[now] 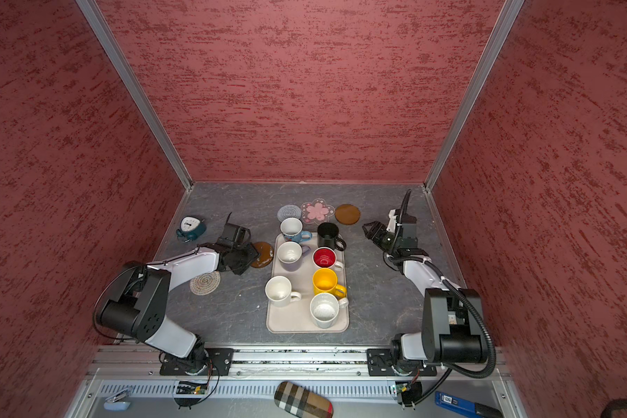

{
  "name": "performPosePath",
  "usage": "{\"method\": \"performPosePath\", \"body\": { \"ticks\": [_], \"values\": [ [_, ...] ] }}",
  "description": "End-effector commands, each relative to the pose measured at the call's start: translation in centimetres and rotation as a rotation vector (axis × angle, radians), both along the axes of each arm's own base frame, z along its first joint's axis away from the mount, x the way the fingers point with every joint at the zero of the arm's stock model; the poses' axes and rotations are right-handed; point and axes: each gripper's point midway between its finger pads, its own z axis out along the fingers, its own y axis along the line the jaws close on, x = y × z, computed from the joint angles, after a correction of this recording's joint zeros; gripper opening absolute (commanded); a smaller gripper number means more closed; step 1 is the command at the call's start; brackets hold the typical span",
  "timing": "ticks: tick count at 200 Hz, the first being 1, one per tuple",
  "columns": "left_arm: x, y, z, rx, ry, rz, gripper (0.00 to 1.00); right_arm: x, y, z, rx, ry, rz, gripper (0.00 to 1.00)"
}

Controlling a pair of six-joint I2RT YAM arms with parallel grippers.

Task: Place cups on coasters
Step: Move the coaster to the top-center of the table.

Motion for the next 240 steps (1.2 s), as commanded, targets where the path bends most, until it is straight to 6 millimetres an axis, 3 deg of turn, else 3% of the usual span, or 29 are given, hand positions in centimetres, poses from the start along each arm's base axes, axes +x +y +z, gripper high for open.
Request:
{"method": "performPosePath", "body": {
  "ticks": [1,65,95,114,194,240],
  "values": [
    [-1.6,-0.8,-0.3,-0.022,0.020,-0.016,0.67,0.5,-0.4,1.2,-0.018,-0.027,-0.015,0.65],
    [-2.2,-3.1,-0.8,-0.090,0.010,-0.045,0.67,0.4,-0.2,1.6,-0.001,-0.029,-0.010,0.65],
    [-1.6,-3.8,-1.5,-0.125,0.006,-0.044,0.54,0.3,-0.2,1.8,-0.003,-0.028,-0.008,0.65],
    [-1.2,-4.1,-2.0,-0.141,0.011,-0.039,0.51,0.2,-0.3,1.9,-0.009,-0.026,-0.012,0.65],
    [0.8,-2.0,-2.7,-0.133,0.007,0.008,0.50,0.3,-0.4,2.1,-0.024,-0.018,-0.013,0.65],
    [3.5,-1.5,-2.7,-0.164,-0.009,0.019,0.47,0.7,-0.3,1.9,-0.026,-0.008,-0.011,0.65]
  ]
}}
